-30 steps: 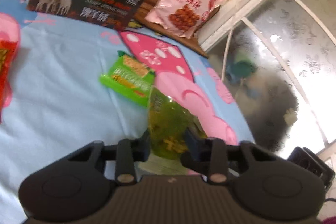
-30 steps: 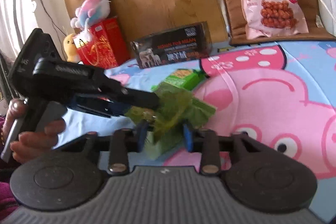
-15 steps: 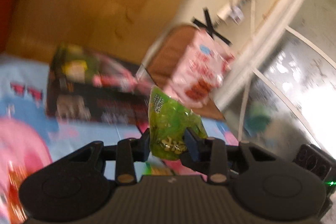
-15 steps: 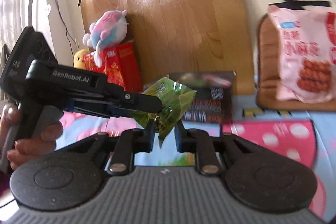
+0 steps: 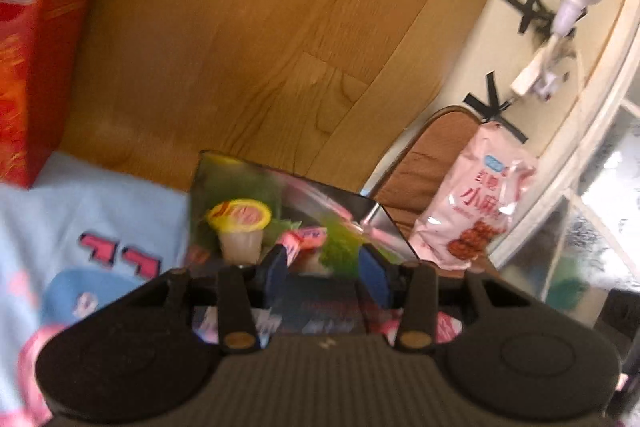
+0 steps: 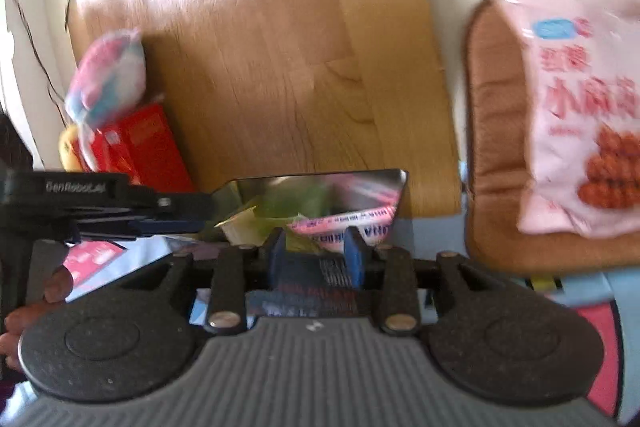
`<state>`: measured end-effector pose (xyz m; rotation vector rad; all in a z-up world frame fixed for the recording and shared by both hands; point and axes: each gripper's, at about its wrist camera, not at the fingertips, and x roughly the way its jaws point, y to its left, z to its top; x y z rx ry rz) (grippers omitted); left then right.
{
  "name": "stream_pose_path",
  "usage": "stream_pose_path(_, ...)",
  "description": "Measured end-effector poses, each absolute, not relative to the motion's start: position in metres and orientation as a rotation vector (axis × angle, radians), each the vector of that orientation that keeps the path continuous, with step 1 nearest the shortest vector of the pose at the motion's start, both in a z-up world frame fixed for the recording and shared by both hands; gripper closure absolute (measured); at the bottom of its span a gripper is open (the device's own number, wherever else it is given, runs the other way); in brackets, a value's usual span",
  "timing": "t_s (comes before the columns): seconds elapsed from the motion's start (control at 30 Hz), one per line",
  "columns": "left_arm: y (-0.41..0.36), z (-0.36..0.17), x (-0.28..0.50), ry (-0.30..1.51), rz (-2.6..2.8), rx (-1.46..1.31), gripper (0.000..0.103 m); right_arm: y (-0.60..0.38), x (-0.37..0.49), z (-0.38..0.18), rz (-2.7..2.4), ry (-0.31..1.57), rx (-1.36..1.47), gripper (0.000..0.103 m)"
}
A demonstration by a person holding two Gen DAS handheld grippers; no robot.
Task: Organize snacks
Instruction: 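Carry the green-yellow bag over the black box and open the left gripper, then move the left gripper down to the green biscuit-bar packet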
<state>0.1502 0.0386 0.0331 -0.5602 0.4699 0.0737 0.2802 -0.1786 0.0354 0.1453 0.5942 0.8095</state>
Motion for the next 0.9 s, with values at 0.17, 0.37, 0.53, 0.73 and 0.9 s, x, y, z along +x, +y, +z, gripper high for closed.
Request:
stream_pose_path(0.17, 0.041, 0.016, 0.089, 0.5, 0.05, -0.641, 0.058, -0.222, 0.245, 0.027, 0.799, 0.662, 0.215, 0.064)
stream_pose_path(0.37, 0.023, -0.008, 0.036, 0.553, -0.003, -0.684, 0.058, -0.236, 0.219, 0.002, 0.784, 0.798, 0.231, 0.061)
stream_pose_path(0.53, 0.005, -0.033, 0.01, 0.597, -0.002, -0.665, 0.056, -0.217, 0.207, -0.007, 0.805, 0.874, 0.228, 0.061)
stream_pose_path(0.73, -0.013, -0.041, -0.009, 0.517, 0.048, -0.573, 0.054, -0.202, 0.181, -0.012, 0.877, 0.8, 0.201, 0.061)
stream_pose_path(0.9, -0.009, -0.042, -0.01, 0.511, 0.045, -0.598, 0.054, -0.206, 0.186, -0.013, 0.858, 0.803, 0.222, 0.061)
